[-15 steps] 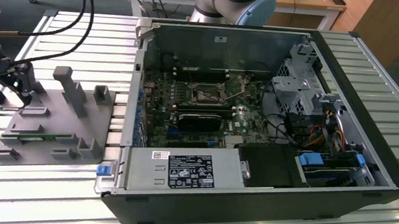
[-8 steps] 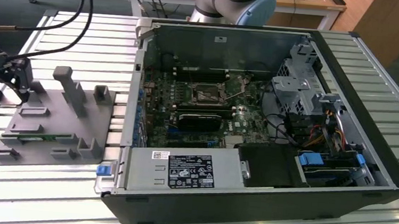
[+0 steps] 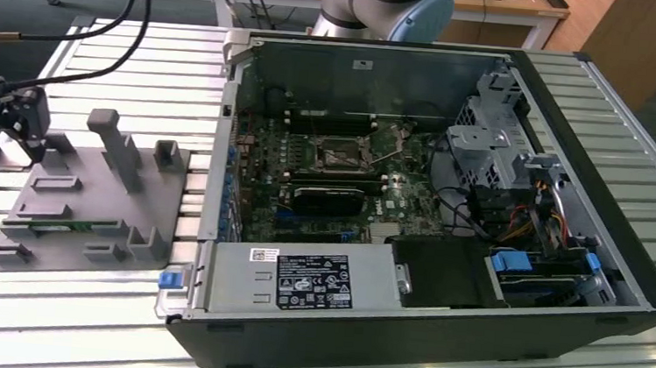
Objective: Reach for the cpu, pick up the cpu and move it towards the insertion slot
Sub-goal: 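Pick up the cpu and move it towards the insertion slot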
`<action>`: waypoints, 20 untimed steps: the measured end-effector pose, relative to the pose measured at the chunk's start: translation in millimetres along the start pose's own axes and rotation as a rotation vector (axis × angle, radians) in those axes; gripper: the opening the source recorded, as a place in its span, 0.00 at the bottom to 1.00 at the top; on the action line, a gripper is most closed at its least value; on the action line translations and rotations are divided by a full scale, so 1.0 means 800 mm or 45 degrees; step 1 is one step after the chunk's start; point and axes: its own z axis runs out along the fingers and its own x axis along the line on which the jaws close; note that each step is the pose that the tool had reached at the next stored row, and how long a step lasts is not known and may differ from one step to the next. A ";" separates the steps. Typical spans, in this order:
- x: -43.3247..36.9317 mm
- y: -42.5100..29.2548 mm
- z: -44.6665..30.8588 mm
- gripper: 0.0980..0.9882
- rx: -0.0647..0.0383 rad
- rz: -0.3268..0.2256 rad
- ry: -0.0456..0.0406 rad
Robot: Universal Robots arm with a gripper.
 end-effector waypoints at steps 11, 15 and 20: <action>0.000 0.0017 -0.0159 0.49 0.000 0.000 0.000; 0.000 0.0024 -0.0211 0.49 0.000 0.000 0.000; 0.000 0.0036 -0.0274 0.49 0.000 0.000 0.000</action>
